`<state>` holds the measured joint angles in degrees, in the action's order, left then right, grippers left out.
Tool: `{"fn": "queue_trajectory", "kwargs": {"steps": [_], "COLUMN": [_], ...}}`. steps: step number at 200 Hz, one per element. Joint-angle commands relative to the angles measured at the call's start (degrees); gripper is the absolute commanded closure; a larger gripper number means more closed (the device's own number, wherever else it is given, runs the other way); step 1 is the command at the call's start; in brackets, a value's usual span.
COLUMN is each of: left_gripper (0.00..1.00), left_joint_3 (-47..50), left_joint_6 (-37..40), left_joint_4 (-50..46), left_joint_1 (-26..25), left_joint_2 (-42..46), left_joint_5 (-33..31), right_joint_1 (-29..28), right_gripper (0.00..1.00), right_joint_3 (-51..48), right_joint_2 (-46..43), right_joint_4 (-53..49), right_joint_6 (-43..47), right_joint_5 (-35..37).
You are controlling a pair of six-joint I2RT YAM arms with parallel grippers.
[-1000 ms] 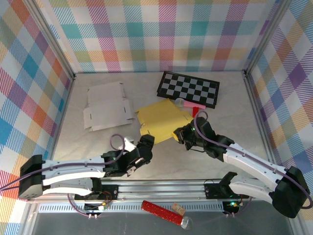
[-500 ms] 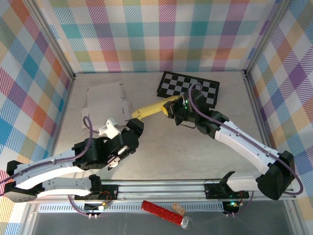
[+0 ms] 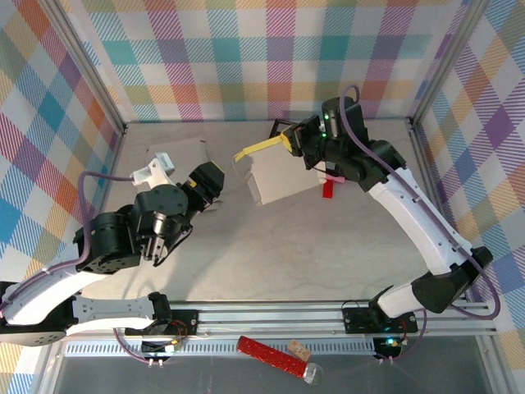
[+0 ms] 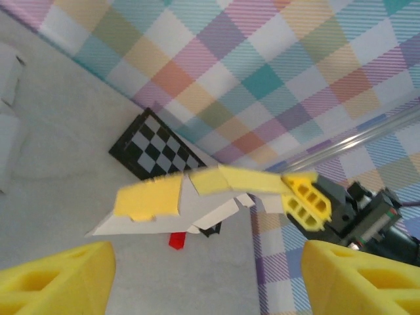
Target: Fold the paper box
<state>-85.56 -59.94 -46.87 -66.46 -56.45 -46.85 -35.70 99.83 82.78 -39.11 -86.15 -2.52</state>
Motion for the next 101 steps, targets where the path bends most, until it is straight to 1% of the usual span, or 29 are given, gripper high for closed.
{"fn": "queue_trajectory", "kwargs": {"steps": [1,12,23,43,57,71,86,101], "left_gripper": [0.28,0.30,0.33,0.34,0.34,0.33,0.32,0.29], "left_joint_3": [-2.38,-3.21,-4.29,-6.79,-9.36,-11.51,-12.95,-14.12], "left_joint_6": [5.70,5.47,4.75,4.29,3.89,3.68,4.17,5.80], "left_joint_4": [-3.49,-4.43,-5.91,-8.56,-11.48,-13.68,-14.32,-14.83], "left_joint_1": [1.89,3.77,6.81,13.48,18.12,22.96,27.47,30.12], "left_joint_2": [-0.02,-0.22,-0.98,-3.83,-7.09,-10.69,-14.68,-18.25], "left_joint_5": [-0.75,1.11,4.38,13.18,19.29,26.82,35.77,40.96], "right_joint_1": [-0.83,-1.32,-1.47,-1.47,-1.47,-1.47,-1.26,0.08], "right_gripper": [1.00,1.00,1.00,1.00,1.00,1.00,1.00,1.00], "right_joint_3": [4.87,4.59,3.34,3.29,7.07,11.17,12.94,10.82], "right_joint_2": [-1.23,-2.23,-3.16,-2.73,0.02,3.39,6.62,9.41], "right_joint_4": [-19.24,-22.22,-23.26,-27.51,-32.25,-34.10,-32.82,-27.97], "right_joint_6": [-1.26,-2.33,-3.45,-7.61,-10.73,-12.01,-13.76,-15.68], "right_joint_5": [3.37,4.78,5.25,5.17,4.46,3.68,2.14,-1.51]}}
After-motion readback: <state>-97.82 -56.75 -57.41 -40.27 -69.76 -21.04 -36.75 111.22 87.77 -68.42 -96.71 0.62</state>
